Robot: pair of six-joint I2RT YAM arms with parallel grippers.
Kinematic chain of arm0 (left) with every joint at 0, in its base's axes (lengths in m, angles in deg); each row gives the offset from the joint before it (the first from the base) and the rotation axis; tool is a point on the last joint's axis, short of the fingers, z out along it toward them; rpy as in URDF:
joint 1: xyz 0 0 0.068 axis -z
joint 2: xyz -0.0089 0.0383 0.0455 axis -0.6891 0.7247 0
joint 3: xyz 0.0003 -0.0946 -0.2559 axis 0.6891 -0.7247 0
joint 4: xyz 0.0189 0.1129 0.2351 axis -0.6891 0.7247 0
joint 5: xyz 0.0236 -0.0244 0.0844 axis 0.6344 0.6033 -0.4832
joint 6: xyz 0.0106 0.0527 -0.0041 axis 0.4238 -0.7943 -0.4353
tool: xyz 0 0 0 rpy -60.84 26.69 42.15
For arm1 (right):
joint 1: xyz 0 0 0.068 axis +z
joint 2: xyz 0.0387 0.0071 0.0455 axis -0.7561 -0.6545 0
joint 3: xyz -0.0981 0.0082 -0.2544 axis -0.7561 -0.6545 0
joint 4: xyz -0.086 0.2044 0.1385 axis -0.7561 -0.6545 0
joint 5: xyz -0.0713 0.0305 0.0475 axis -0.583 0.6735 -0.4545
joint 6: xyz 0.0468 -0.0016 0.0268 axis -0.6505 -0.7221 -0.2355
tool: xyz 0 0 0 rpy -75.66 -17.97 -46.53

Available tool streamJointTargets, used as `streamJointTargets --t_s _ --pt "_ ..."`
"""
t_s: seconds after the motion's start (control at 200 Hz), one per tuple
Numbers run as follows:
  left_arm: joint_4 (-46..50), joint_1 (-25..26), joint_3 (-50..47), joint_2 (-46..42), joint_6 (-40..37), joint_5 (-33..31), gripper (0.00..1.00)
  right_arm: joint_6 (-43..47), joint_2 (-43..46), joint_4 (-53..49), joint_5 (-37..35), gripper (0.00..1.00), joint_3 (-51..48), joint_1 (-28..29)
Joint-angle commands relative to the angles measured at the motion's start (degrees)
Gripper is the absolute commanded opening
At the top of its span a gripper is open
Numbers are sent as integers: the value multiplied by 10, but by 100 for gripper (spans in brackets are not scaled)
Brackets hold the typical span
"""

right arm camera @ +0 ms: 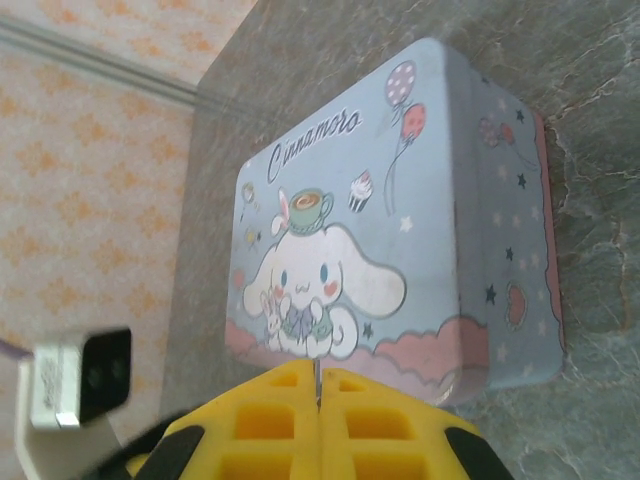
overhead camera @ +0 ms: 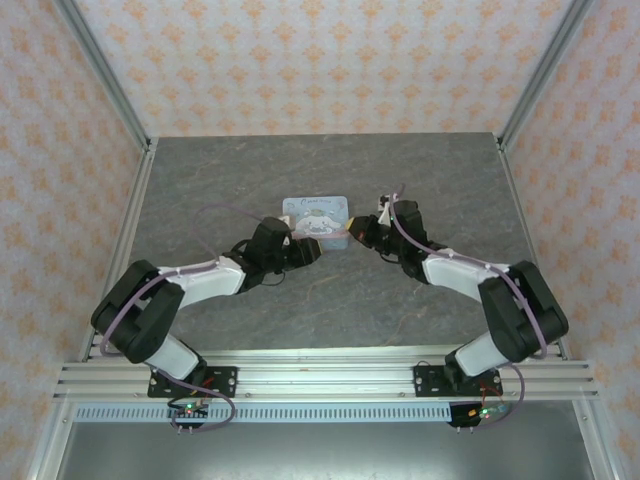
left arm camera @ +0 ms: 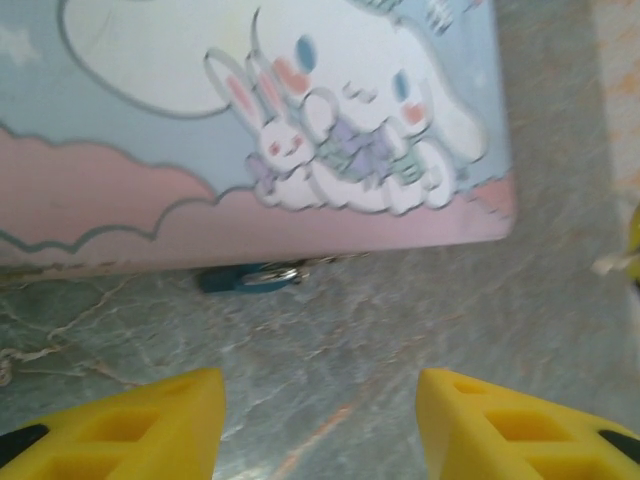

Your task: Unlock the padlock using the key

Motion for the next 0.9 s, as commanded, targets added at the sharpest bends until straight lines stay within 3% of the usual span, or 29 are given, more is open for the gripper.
streamJointTargets --t_s 0.0,0.5,0.896 --pt "10 13 15 18 -69 -25 53 -53 -33 67 -12 0 25 -6" --pt "-41 43 32 92 -176 -139 48 -91 -87 111 -29 0 35 -15" --pt "-68 49 67 137 -185 -148 48 -92 -107 106 -24 0 41 -16"
